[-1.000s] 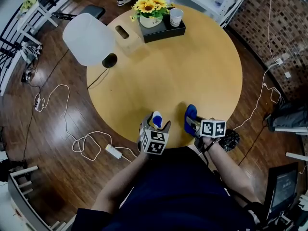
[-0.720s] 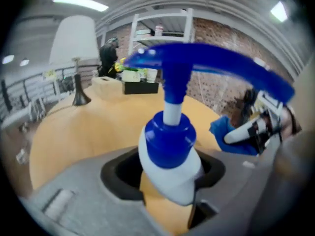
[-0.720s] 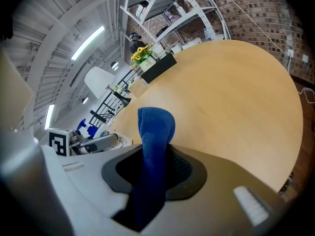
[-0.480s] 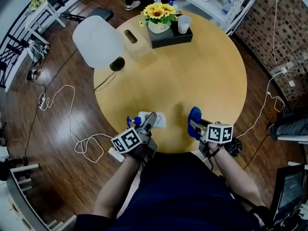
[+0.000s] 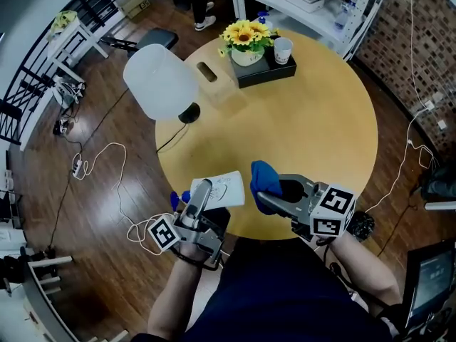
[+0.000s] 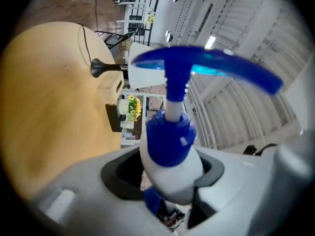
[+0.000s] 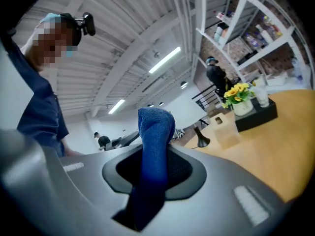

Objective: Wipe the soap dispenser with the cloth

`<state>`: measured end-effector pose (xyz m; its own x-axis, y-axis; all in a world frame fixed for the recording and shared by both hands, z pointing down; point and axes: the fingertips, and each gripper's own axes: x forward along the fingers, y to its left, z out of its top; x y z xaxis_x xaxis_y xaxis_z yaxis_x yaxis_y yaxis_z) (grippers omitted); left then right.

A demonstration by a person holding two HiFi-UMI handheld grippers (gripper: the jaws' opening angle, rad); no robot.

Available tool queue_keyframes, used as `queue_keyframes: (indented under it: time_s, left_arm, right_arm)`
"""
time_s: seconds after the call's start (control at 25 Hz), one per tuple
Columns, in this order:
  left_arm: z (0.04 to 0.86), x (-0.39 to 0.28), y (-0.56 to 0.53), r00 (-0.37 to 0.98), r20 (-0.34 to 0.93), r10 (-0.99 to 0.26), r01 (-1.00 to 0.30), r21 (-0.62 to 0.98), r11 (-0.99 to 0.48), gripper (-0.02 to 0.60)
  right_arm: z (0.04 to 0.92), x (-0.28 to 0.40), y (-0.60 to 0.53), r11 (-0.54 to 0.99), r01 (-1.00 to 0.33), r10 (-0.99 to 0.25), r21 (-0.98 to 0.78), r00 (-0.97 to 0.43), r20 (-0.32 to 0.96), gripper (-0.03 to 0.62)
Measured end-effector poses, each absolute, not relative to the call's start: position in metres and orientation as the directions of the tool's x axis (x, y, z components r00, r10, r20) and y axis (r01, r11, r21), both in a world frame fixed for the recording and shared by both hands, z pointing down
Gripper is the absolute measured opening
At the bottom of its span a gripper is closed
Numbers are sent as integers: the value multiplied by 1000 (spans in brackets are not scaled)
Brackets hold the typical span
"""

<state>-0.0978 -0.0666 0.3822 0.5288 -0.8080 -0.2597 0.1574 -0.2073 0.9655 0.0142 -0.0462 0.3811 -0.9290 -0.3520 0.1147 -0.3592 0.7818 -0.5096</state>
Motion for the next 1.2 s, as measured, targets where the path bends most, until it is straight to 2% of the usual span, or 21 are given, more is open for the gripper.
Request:
queue_keyframes:
  time_s: [0.12,0.24,0.4,0.56,0.72,0.92,1.2]
  left_arm:
    - [371,-93,-63,576,-287,-766,157,958,-241,232]
    - [367,-84,-60,640,-256,-724,83,960,-266,232]
    - [376,-93,-68,631,-200,-750,-3,966,-260,213]
    - [390,-102,-78,612,-158,-775,-40,972,-230,195]
    - [397,-110,-86,578,-149,-803,-34,978,-206,193]
    - [391,-104,-90,597,-127,-792,-88,971,-222,193]
    - [395,-101,-100,570,-91,-817,-136,970,-203,193]
  right_arm:
    - [383,1,-46,852,-378,-332,-363,-925,185,101]
    - [398,-4,-52,884,-419,-346,-209,-885,311,101]
    - [420,-14,-33,928,-366,-296,-74,-842,451,98]
    - [426,-26,-4,950,-305,-235,-73,-846,480,98]
    - [420,-27,-5,927,-357,-271,-117,-851,451,98]
    - [448,-25,-13,894,-435,-316,-104,-778,542,98]
    - [444,-53,21,964,-256,-168,-70,-794,584,98]
